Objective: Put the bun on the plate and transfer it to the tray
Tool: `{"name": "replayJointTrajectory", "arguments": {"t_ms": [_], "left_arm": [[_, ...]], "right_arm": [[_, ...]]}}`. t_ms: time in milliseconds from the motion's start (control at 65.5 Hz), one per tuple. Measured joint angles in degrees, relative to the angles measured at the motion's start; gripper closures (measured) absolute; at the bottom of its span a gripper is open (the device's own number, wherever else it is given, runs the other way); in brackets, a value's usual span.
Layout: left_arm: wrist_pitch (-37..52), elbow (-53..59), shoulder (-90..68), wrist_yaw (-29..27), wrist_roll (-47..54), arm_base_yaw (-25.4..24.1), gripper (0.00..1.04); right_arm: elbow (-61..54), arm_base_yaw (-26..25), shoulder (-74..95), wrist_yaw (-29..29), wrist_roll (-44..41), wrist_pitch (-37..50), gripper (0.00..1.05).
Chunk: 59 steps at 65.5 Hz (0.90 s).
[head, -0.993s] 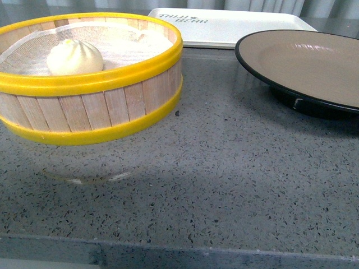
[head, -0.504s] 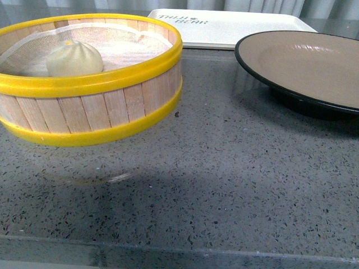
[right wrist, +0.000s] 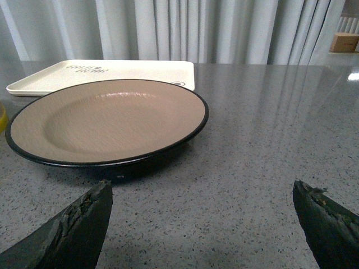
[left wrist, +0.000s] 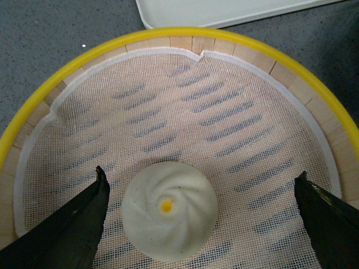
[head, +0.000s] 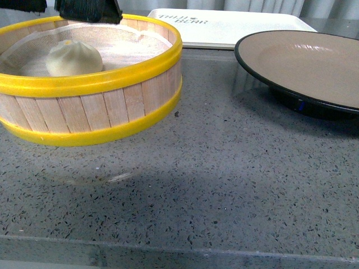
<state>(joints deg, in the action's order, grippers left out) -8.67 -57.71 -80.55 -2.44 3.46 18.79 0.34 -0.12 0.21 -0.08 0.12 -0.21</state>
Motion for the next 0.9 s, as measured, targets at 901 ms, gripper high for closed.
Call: {"name": "replayJointTrajectory", "arguments": {"t_ms": [901], "left_arm": [[-5.4, -2.0, -2.1, -3.4, 5.8, -0.7, 0.07]], "right_arm": [[0.0, 0.0, 0.0, 0.0, 0.0, 0.0, 0.09]]}}
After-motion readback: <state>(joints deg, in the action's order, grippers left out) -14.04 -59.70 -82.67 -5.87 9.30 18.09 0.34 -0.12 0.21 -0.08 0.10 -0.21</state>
